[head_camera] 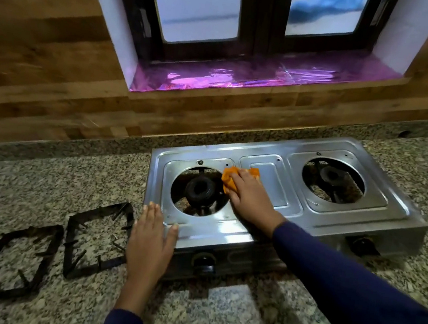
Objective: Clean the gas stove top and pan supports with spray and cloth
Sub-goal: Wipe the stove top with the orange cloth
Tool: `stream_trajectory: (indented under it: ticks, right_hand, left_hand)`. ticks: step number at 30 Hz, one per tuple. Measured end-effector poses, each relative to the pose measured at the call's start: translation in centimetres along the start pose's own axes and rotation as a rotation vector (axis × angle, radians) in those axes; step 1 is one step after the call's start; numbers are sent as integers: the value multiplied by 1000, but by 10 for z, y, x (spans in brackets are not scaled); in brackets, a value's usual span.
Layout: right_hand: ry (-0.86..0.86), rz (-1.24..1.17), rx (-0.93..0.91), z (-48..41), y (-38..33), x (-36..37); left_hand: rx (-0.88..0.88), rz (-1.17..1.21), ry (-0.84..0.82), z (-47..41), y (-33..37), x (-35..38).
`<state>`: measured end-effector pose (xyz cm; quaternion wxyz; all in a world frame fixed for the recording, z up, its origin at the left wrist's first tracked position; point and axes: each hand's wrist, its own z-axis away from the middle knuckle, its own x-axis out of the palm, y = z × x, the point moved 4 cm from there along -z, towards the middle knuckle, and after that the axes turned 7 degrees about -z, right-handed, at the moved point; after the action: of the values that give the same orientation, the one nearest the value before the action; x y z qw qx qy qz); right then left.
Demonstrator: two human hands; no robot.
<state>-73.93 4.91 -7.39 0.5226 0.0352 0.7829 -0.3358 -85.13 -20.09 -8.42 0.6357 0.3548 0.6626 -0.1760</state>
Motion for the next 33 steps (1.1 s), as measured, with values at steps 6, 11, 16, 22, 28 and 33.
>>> stream_trajectory:
  ticks: [6,11,16,22,28,33]
  right_hand:
    - [-39,-88,-88,-16,5,-11]
    - [-99,-221,-309,72,4,-36]
    - [-59,-245,-285,133,64,-92]
    - [152,-119,116,170,225,-185]
    - [388,-190,391,216,300,-229]
    - [261,-21,466,248,349,-209]
  left_hand:
    - [-71,-79,10,8,8,-3]
    - [-142,59,74,31,77,6]
    - [28,195,60,22,189,30]
    - [326,263,-61,10,327,53]
    - [642,143,-164,18,434,75]
    - [776,-13,-149,27,462,94]
